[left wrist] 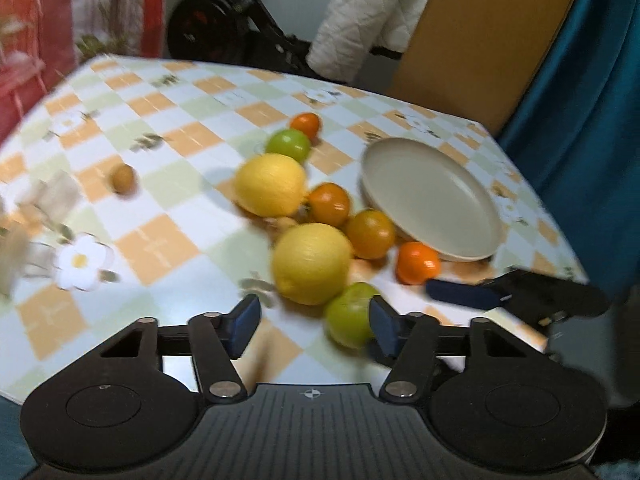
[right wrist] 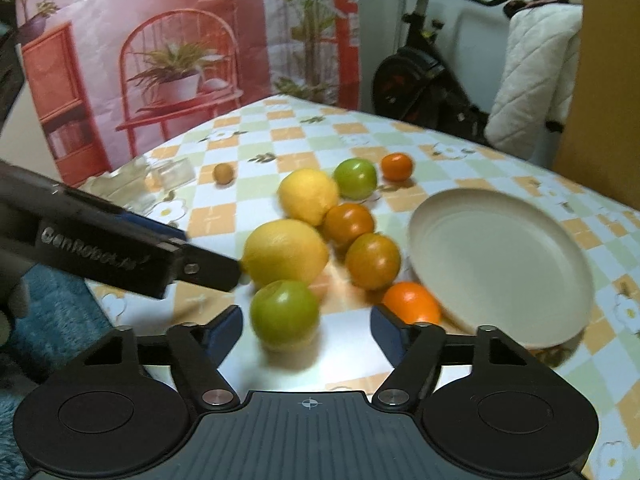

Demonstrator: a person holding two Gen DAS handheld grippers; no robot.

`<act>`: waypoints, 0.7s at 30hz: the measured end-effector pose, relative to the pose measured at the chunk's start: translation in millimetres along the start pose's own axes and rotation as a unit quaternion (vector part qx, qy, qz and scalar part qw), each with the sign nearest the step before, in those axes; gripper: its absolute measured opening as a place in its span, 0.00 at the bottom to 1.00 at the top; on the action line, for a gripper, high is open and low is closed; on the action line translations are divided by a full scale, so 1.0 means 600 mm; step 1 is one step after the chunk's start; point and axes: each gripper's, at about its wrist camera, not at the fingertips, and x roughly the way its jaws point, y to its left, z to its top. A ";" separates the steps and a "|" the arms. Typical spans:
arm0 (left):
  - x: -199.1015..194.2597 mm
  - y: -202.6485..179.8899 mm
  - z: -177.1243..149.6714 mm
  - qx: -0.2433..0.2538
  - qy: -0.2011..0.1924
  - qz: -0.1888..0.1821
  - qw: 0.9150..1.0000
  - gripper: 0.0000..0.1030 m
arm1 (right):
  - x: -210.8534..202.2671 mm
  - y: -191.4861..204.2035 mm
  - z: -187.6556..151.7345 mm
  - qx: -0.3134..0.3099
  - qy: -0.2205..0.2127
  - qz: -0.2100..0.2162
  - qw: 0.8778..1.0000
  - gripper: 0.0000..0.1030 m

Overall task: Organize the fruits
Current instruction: 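Move the left gripper toward the green round fruit near the plate, then close the left gripper around the green round fruit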

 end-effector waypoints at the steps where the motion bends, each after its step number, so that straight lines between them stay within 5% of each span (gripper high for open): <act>1: 0.005 -0.004 0.000 -0.002 0.003 -0.011 1.000 0.54 | 0.002 -0.001 -0.002 0.001 0.002 0.004 1.000 0.58; 21: 0.048 -0.038 -0.012 0.009 0.024 -0.016 1.000 0.52 | 0.020 0.001 -0.009 -0.004 -0.003 0.022 1.000 0.40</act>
